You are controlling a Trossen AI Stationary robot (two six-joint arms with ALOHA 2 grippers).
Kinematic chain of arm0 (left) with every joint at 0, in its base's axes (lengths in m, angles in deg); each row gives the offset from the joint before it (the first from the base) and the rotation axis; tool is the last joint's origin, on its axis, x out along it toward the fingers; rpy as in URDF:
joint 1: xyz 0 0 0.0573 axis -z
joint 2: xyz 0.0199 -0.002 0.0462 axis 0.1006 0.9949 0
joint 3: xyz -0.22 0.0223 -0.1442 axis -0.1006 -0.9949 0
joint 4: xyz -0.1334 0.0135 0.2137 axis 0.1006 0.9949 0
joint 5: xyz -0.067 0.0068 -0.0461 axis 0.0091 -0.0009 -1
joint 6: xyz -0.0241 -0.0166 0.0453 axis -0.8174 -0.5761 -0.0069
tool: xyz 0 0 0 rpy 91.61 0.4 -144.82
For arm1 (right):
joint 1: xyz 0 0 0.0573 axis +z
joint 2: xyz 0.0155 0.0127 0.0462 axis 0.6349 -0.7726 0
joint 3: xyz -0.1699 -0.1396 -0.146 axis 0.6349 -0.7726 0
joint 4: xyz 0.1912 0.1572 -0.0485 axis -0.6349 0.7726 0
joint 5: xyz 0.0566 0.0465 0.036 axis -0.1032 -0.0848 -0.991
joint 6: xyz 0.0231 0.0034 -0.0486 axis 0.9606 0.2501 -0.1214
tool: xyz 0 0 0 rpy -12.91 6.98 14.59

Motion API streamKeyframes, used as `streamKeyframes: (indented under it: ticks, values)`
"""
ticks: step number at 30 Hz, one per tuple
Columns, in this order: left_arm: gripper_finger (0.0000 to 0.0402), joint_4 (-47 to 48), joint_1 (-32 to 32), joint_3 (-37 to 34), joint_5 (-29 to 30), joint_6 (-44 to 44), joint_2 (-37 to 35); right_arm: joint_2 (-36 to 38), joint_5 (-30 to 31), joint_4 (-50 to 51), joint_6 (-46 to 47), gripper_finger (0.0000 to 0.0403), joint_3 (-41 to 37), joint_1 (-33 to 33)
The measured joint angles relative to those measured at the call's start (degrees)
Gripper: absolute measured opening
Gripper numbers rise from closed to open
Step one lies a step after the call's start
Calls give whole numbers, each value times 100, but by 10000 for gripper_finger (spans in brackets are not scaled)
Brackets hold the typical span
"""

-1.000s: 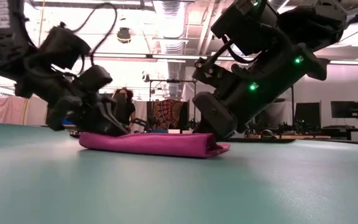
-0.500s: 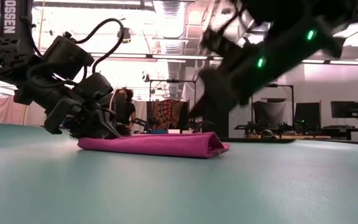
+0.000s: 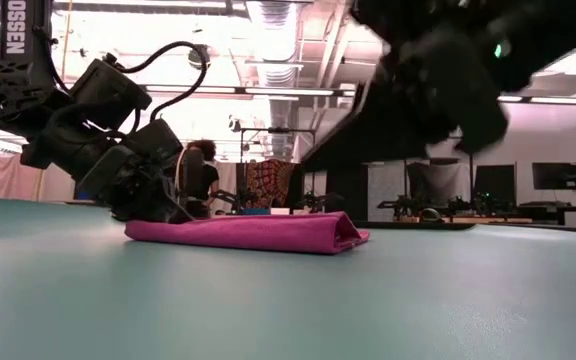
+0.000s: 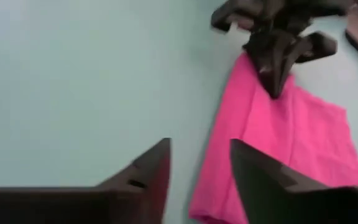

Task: Roll towel
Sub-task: Roll the pink towel

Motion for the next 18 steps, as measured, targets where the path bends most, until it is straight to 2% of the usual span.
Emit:
streamKeyframes:
  ticks: [3, 6, 12, 16, 18]
  values:
    - [0, 42, 14, 0, -1, -381, 0, -170, -29, -176, -326, 246, -2, -82]
    - [0, 66, 90, 0, 24, -451, 0, -327, -26, -374, -696, 275, -2, -175]
    - [0, 99, 136, 0, 168, -585, -2, -706, -3, -410, -744, 281, -2, -252]
    - [0, 111, 141, 0, 162, -597, -2, -943, 409, -437, -717, 281, 4, -314]
    - [0, 138, 149, 0, 152, -599, -5, -1008, 424, -416, -641, 281, 12, -375]
